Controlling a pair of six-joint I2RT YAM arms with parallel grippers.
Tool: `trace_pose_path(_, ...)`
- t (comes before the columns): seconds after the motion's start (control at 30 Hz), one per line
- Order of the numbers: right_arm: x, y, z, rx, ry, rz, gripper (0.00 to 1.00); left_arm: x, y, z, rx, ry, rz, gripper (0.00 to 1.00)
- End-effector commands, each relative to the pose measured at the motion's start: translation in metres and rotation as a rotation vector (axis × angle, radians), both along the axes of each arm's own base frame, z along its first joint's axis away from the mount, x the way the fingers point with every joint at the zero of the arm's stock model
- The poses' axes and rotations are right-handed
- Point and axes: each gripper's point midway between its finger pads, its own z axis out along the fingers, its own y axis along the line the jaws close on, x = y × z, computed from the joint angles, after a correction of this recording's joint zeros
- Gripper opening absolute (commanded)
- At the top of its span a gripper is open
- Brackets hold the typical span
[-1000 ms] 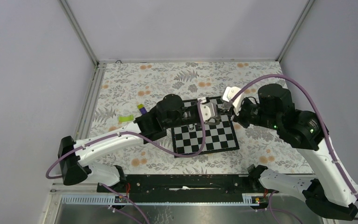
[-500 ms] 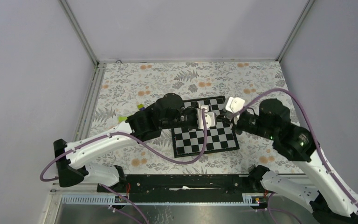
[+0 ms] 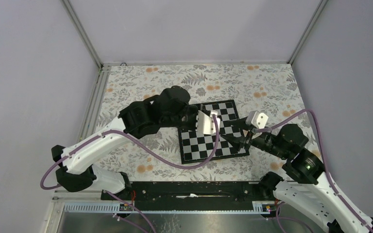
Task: Remove the keys from the keyring
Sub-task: Remove the key from the keyring.
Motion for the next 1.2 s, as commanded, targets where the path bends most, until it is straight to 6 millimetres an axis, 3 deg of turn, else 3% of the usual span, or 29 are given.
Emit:
trace_pose_path(0.0, -0.004, 0.018, 0.025, 0.200, -0.014, 0.070, 0.62, 0.004, 0.012, -0.016, 0.149, -0.045, -0.009, 0.00)
trace_pose_path(0.07, -0.004, 0.020, 0.033, 0.239, -0.066, 0.081, 0.62, -0.002, 0.010, -0.020, 0.168, -0.043, -0.044, 0.00)
trace_pose_path(0.27, -0.011, 0.027, 0.028, 0.166, -0.138, 0.165, 0.63, -0.028, 0.006, -0.033, 0.258, -0.076, -0.216, 0.00)
trace_pose_path(0.43, -0.023, 0.035, 0.020, 0.154, -0.100, 0.248, 0.65, -0.051, -0.005, -0.017, 0.196, -0.085, -0.338, 0.00)
trace_pose_path(0.73, -0.040, 0.045, 0.011, 0.162, -0.019, 0.365, 0.67, -0.072, -0.020, 0.006, 0.136, -0.124, -0.444, 0.00)
trace_pose_path(1.17, -0.053, 0.052, 0.008, 0.181, 0.058, 0.447, 0.74, -0.097, -0.031, 0.013, 0.150, -0.189, -0.529, 0.00)
